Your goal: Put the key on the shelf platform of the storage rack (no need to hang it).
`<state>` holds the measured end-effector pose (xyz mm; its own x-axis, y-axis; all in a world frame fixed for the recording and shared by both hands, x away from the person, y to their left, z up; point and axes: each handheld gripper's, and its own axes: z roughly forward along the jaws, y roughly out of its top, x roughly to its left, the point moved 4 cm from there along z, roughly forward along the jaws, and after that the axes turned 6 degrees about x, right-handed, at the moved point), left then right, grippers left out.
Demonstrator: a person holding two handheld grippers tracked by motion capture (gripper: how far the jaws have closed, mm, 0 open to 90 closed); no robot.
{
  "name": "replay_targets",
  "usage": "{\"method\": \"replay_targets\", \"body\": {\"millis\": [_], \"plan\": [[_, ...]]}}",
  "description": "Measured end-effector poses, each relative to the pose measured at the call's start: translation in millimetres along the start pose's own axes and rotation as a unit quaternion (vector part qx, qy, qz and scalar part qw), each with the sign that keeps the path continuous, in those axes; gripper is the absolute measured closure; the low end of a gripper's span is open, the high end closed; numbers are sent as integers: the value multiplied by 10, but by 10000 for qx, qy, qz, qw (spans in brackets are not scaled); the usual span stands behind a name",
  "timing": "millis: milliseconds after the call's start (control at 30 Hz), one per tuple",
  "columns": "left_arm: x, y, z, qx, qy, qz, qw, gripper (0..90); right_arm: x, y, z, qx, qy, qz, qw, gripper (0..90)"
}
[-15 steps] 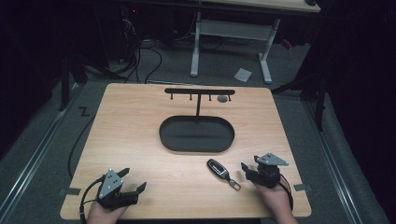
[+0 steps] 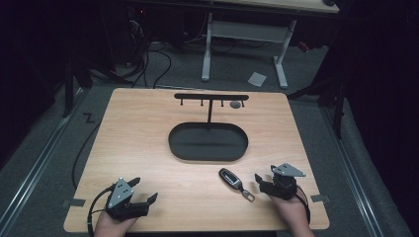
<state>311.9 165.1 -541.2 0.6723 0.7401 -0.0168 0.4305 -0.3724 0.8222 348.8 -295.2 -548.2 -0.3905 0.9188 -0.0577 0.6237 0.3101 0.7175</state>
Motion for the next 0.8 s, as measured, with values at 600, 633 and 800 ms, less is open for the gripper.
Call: {"method": "replay_targets", "body": {"millis": [600, 633, 800], "plan": [[23, 0, 2, 10, -63, -126, 9999, 170, 54, 16, 30, 12, 241, 147, 9996, 214], [26, 1, 0, 28, -84, -124, 9999, 173, 60, 27, 36, 8, 220, 109, 9997, 176], [31, 4, -8, -2, -49, -124, 9999, 173, 107, 68, 26, 35, 177, -83, 9998, 167]]}}
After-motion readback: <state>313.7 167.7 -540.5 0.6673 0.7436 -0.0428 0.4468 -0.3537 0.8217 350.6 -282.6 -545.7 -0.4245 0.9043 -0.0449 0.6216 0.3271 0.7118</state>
